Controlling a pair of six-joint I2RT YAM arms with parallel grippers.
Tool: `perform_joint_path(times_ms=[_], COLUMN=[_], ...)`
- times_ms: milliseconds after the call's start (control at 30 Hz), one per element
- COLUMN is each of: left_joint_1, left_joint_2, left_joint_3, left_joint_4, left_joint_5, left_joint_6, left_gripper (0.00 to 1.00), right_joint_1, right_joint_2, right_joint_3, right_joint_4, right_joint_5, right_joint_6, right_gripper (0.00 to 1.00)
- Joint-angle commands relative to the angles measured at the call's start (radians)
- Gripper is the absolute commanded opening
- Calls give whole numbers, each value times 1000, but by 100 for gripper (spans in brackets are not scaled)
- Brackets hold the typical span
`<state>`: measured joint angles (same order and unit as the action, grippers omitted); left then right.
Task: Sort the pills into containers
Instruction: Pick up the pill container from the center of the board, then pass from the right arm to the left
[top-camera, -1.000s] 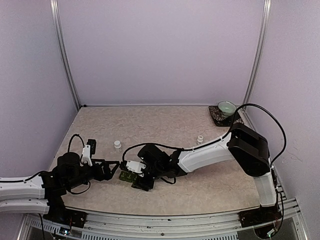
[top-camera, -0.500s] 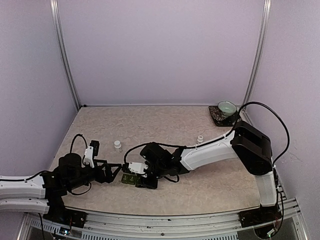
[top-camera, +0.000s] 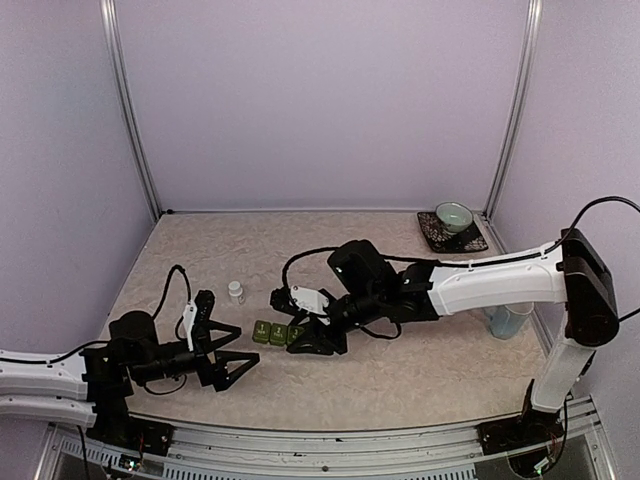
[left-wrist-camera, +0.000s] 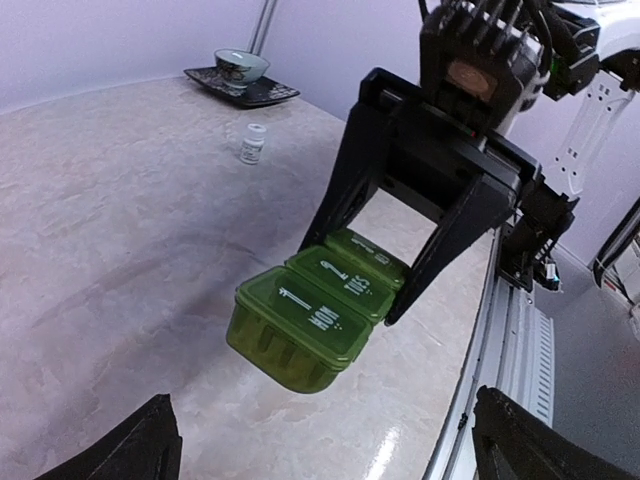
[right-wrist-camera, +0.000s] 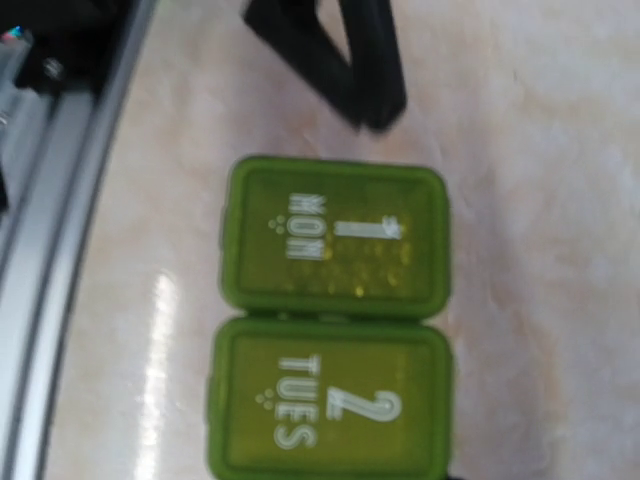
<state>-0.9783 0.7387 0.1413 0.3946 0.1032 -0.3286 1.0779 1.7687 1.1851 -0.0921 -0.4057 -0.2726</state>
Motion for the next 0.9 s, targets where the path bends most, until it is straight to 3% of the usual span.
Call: perform_joint_path(times_ms=[0,167,267,467,667,867], left_joint_1=[-18,-28,-27,-16,0,77], left_joint_2=[17,61,90,189,247,298], left_joint_3=[-1,18,32,97,91,101], left_joint_4=[93,127,135,139,252,284], left_joint_5=[80,108,113,137,193,252], left_joint_6=[80,122,87,-138,-346,-487], left_gripper=[99,99,99,99,99,88], right_joint_1=[-1,-1,1,21,46,62], right_joint_2=[-42,-81,-97,-110,-119,-139], right_joint_3=[-22,-36,-47,-65,-84,-102], right_joint_4=[-34,-79,-71,-56,-19,17], right_joint_5=[-80,-150,-95,56,171,237], right_joint_6=[-52,-86,-80,-97,-113,-123], right_gripper=[25,25,25,25,24,23])
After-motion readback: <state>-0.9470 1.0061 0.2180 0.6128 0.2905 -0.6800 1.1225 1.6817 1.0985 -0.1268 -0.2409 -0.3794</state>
